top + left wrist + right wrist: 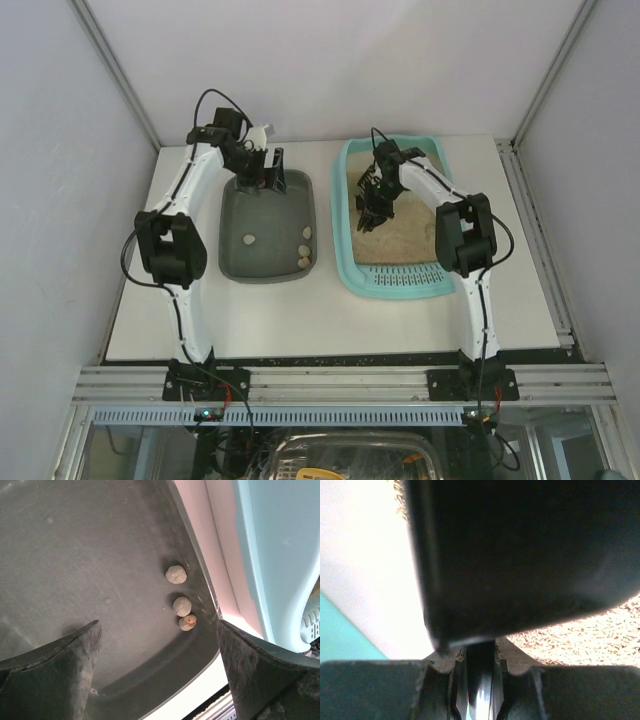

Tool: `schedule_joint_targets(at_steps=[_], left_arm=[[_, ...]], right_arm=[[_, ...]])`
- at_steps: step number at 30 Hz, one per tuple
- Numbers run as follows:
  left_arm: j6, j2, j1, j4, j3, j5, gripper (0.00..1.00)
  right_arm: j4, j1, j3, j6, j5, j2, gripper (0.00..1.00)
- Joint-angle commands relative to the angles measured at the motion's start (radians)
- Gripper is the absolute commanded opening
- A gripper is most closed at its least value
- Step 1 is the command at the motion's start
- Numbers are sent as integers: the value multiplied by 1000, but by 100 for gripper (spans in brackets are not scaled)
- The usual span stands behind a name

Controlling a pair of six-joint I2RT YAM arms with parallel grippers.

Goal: Clean the litter box

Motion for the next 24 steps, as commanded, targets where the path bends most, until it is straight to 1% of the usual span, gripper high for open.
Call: schedule_joint_targets(at_steps=[1, 4, 6, 8, 10, 13, 17, 21, 24], left_arm=[[31, -47, 6, -11, -19, -11, 100], [34, -54, 5, -11, -32, -14, 100], [36, -57, 6, -15, -31, -21, 100], [38, -61, 10, -14, -30, -24, 100], [38, -66, 17, -13, -29, -30, 100], [39, -70, 18, -12, -37, -39, 100], [38, -77, 18, -9, -50, -38, 100], [39, -80, 18, -7, -54, -42, 100], [37, -79, 18, -4, -53, -44, 100]], right_arm=[[106, -38, -122, 56, -149, -108, 0], [256, -80, -264, 95, -230, -197, 0], [387, -113, -378, 155, -331, -243, 0], [486, -137, -449, 203, -408, -265, 0], [521, -145, -469, 209, -433, -271, 0], [449, -136, -420, 155, -414, -243, 0], [249, -92, -264, 57, -315, -157, 0], [127, -47, -153, 26, -233, -97, 0], [-22, -17, -38, -2, -128, -22, 0]])
